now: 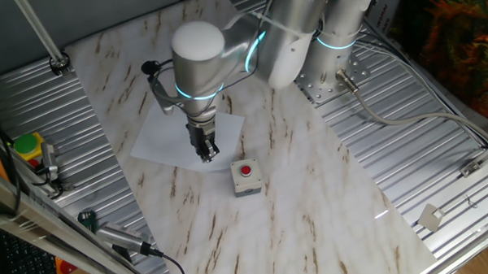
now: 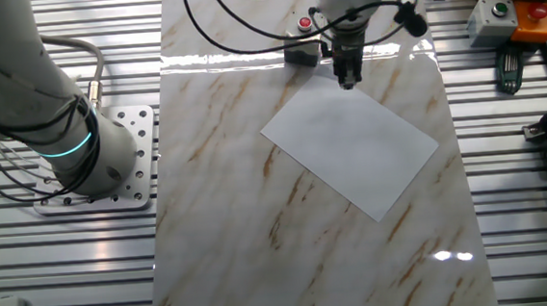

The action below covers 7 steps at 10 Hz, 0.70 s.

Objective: Flip over and spread out the paper that is laid flat on the table

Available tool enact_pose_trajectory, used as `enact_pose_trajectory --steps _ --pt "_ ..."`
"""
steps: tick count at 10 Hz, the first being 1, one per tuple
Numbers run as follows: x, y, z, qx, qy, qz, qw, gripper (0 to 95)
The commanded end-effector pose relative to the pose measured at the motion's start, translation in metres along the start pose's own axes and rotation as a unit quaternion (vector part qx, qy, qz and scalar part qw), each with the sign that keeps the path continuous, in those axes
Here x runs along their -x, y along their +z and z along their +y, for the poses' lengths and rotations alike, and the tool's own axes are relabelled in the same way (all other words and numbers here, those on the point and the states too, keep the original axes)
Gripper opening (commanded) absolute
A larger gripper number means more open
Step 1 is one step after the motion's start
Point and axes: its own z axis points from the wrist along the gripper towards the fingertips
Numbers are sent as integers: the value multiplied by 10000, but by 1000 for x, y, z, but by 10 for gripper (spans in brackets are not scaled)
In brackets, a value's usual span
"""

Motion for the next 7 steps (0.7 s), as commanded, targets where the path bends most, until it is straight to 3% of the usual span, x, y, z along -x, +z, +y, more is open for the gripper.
enact_pose_trajectory --steps 1,7 --pt "1 3 1 -8 73 66 10000 190" --pt "1 3 1 28 509 73 9987 190"
